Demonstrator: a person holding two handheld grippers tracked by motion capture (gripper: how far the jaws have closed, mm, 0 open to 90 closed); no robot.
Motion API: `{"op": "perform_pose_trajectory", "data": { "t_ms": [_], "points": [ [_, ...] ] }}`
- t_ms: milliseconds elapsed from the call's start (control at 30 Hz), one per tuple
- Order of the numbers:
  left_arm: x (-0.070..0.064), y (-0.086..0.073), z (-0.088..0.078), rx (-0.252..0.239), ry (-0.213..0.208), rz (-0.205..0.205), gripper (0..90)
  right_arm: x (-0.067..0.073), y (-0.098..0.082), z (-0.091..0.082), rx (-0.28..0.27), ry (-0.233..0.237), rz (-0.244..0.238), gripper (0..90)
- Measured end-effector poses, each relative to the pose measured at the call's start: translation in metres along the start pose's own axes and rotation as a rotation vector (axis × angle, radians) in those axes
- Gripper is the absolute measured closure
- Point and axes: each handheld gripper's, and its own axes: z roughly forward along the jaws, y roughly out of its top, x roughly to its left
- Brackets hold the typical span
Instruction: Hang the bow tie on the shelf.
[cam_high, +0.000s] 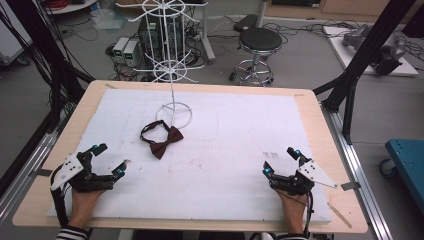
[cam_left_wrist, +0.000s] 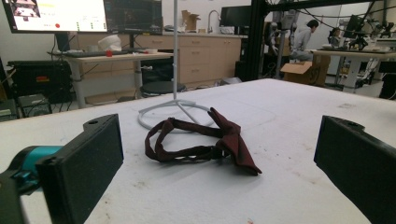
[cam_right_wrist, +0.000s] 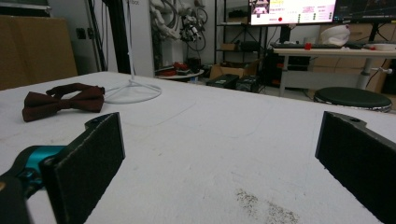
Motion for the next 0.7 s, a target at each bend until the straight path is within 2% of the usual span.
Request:
{"op": "perform_pose_trajectory", "data": {
  "t_ms": [233,467,700],
  "points": [
    [0.0006,0.0001,-0.0003,-0.001,-0.005,-0.003,1.7,0.0007,0.0001,0.0001,0.002,-0.001,0.001,0.6],
    [0.003,0.0003,-0.0006,-0.009,-0.01,-0.031,1.7,0.0006,0.0,0.0,0.002,-0.002,0.003,0.6],
    [0.0057,0.0026,-0.0024,-0.022,-0.003,-0.03,1.7,0.0001,0.0,0.0002,-0.002,-0.004,0.001,0.7]
  ]
}}
